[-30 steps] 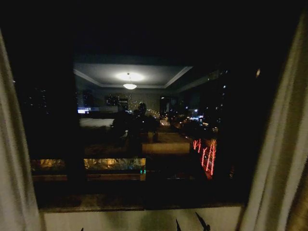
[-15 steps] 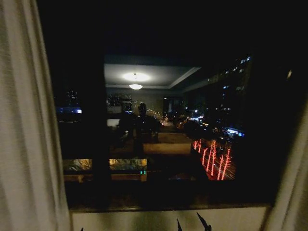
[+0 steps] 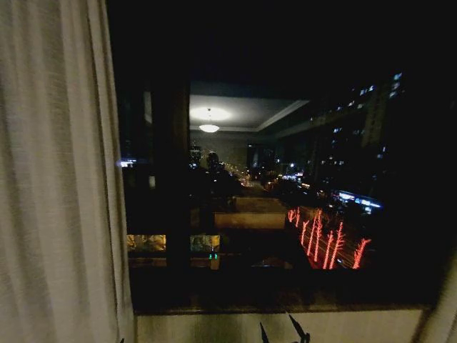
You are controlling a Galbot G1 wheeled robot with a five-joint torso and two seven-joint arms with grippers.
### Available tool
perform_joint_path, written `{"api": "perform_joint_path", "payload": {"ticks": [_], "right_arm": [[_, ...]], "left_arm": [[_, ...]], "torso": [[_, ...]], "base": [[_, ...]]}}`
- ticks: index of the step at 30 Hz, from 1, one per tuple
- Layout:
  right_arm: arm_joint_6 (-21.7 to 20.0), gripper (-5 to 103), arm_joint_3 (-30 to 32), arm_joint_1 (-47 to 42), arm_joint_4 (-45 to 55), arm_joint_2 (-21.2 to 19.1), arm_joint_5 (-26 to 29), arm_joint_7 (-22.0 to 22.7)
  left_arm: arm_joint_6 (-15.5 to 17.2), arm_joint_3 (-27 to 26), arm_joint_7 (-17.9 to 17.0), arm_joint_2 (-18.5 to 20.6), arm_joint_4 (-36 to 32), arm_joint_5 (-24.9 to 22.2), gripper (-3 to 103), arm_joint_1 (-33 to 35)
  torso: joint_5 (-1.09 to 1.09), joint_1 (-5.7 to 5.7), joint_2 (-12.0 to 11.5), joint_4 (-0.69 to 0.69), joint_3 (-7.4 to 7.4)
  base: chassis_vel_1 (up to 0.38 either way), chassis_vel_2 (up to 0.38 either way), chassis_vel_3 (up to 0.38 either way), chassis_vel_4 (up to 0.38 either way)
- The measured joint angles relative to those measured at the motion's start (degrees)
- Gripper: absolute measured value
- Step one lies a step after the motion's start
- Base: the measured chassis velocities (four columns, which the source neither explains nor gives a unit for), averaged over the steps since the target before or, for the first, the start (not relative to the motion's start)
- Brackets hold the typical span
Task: Open the curtains by pulling them apart, changing their state from closed to fully open.
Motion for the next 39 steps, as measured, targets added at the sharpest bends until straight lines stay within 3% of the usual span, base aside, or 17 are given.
{"api": "perform_joint_path", "payload": {"ticks": [6, 9, 18, 27, 33, 39], "right_arm": [[-5.63, 100, -0.56, 1.21, 1.28, 0.01, 2.26, 0.95], [-8.44, 100, -0.32, 2.6, 3.16, 0.03, 2.93, 1.6], [-8.93, 100, 1.61, 4.18, 4.01, 0.03, 2.91, 1.75], [-6.62, 100, 1.94, 4.88, 1.56, 0.03, 1.16, 1.74], [-6.19, 100, 1.59, 5.84, 0.4, 0.03, 1.0, 1.69], [-2.36, 100, 0.86, 7.02, -1.12, 0.03, -0.68, 1.11]], "left_arm": [[3.78, -0.86, -2.26, 0.3, -4.19, 0.1, 100, -0.02], [7.59, -1.17, -4.49, 0.78, -7.73, 0.01, 100, -0.2], [14.34, -2.89, -9.89, 1.94, -12.52, -0.53, 100, -2.37], [15.95, -8.91, -14.34, 2.88, -12.09, -1.37, 100, -3.12], [15.89, -13.02, -14.19, 4.58, -9.66, -3.94, 100, -3.4], [15.69, -16.25, -10.86, 6.63, -8.85, -7.85, 100, -2.14]], "torso": [[-0.04, 0.0, 0.0, 0.02, 0.0], [-0.08, 0.01, 0.01, 0.03, 0.0], [-0.04, 0.0, 0.0, 0.0, 0.0], [-0.05, 0.0, 0.0, 0.02, 0.0], [-0.06, 0.0, 0.0, 0.02, 0.0], [-0.05, 0.0, 0.0, 0.01, 0.0]], "base": [[-0.016, -0.03, 0.018, 0.02], [0.0, 0.0, 0.0, 0.0], [0.0, 0.0, 0.0, 0.0], [0.0, 0.0, 0.0, 0.0], [0.0, 0.0, 0.0, 0.0], [0.0, 0.0, 0.0, 0.0]]}}
